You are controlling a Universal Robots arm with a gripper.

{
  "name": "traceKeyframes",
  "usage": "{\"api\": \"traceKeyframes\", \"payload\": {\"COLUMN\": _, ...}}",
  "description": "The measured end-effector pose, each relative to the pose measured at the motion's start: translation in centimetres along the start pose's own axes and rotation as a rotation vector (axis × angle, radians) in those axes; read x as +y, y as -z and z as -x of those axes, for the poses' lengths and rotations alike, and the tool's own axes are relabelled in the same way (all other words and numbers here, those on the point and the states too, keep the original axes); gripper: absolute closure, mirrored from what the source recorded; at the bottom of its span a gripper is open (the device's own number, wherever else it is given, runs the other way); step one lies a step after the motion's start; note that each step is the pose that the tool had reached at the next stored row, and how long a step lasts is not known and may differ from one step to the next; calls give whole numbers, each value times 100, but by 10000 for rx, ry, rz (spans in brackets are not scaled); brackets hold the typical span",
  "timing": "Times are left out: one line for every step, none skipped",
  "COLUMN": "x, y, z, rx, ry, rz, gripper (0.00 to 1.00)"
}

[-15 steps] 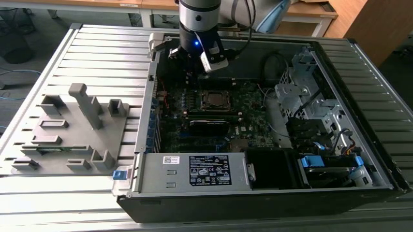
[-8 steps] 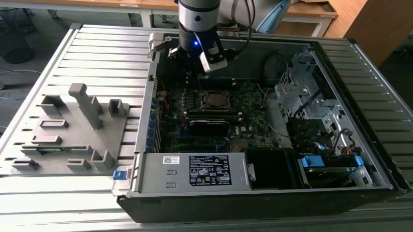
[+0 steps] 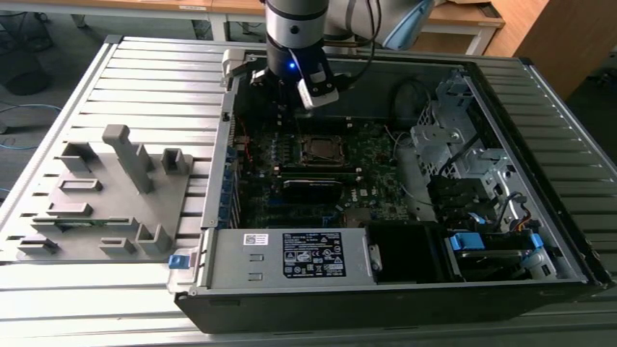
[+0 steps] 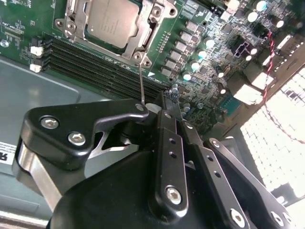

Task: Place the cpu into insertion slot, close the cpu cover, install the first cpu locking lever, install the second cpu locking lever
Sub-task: 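Install the first cpu locking lever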

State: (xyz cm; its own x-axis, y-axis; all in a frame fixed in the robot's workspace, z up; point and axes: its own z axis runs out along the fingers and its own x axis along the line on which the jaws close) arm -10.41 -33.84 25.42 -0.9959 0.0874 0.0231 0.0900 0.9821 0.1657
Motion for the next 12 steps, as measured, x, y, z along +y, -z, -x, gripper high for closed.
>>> {"api": "traceKeyframes", "payload": {"x": -2, "y": -3, "z": -9, "rx": 5, "ry": 0, "rz": 25, "gripper": 89}}
{"api": "traceKeyframes", "payload": {"x": -3, "y": -5, "z": -17, "rx": 8, "ry": 0, "rz": 73, "gripper": 89}}
{"api": "traceKeyframes", "payload": {"x": -4, "y": -7, "z": -23, "rx": 11, "ry": 0, "rz": 102, "gripper": 89}}
{"api": "traceKeyframes", "payload": {"x": -4, "y": -8, "z": -27, "rx": 13, "ry": 1, "rz": 135, "gripper": 89}}
{"api": "traceKeyframes", "payload": {"x": -5, "y": -9, "z": -30, "rx": 17, "ry": 3, "rz": 172, "gripper": 89}}
{"api": "traceKeyframes", "payload": {"x": -5, "y": -10, "z": -33, "rx": 24, "ry": 3, "rz": 249, "gripper": 89}}
{"api": "traceKeyframes", "payload": {"x": -5, "y": -11, "z": -34, "rx": 35, "ry": 3, "rz": 378, "gripper": 89}}
{"api": "traceKeyframes", "payload": {"x": -5, "y": -11, "z": -34, "rx": 46, "ry": 4, "rz": 500, "gripper": 89}}
{"api": "traceKeyframes", "payload": {"x": -5, "y": -11, "z": -34, "rx": 55, "ry": 5, "rz": 607, "gripper": 89}}
{"api": "traceKeyframes", "payload": {"x": -5, "y": -10, "z": -34, "rx": 60, "ry": 5, "rz": 659, "gripper": 89}}
{"api": "traceKeyframes", "payload": {"x": -5, "y": -11, "z": -35, "rx": 62, "ry": 4, "rz": 677, "gripper": 89}}
{"api": "traceKeyframes", "payload": {"x": -5, "y": -11, "z": -35, "rx": 62, "ry": 4, "rz": 678, "gripper": 89}}
